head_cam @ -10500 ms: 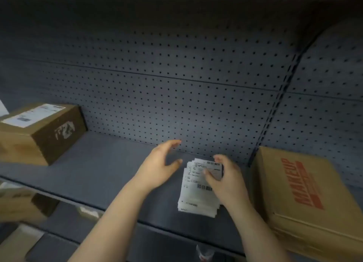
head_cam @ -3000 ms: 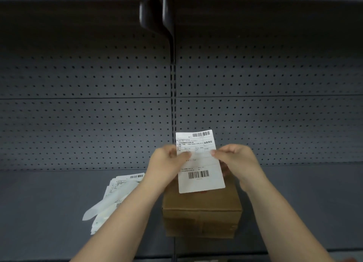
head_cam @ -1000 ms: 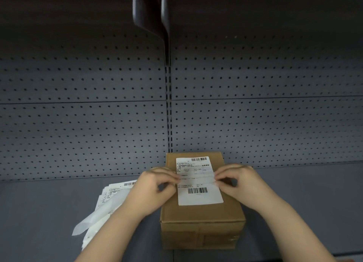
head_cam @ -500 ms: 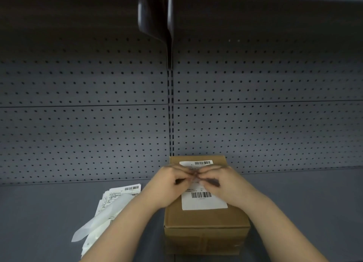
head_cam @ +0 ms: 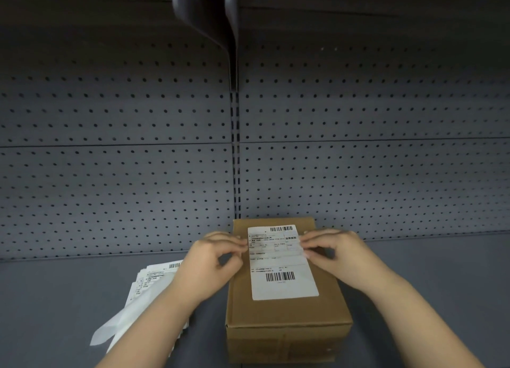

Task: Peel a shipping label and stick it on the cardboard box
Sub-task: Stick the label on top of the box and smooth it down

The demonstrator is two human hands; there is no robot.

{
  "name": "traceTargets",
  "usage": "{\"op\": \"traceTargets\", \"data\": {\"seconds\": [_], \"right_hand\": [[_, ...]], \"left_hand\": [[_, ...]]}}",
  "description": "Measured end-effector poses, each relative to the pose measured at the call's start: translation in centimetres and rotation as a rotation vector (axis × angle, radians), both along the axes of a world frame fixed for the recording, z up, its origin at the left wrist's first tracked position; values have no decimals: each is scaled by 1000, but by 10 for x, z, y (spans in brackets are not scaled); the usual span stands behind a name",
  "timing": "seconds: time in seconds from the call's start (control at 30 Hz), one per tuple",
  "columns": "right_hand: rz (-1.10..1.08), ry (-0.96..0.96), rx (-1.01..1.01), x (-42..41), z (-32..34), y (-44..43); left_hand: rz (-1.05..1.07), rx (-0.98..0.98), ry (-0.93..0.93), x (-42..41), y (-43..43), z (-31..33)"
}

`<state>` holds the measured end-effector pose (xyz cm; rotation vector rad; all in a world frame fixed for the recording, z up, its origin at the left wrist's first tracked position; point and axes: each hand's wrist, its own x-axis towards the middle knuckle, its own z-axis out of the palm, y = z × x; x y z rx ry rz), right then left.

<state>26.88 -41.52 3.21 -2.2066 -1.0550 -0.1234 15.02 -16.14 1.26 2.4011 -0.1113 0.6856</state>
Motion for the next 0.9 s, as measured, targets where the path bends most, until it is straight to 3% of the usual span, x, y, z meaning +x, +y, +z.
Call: {"op": "traceTargets", "data": {"seconds": [0.37,0.47,0.9], "right_hand": [[94,-64,-154,4,20,40],[165,-60,-196,5,17,51],[32,44,-94,26,5,15]], "left_hand": [[-177,183,11,34,-17,34],[-218,197,91,45,-21,30],[-31,92,112,33,9,16]]}}
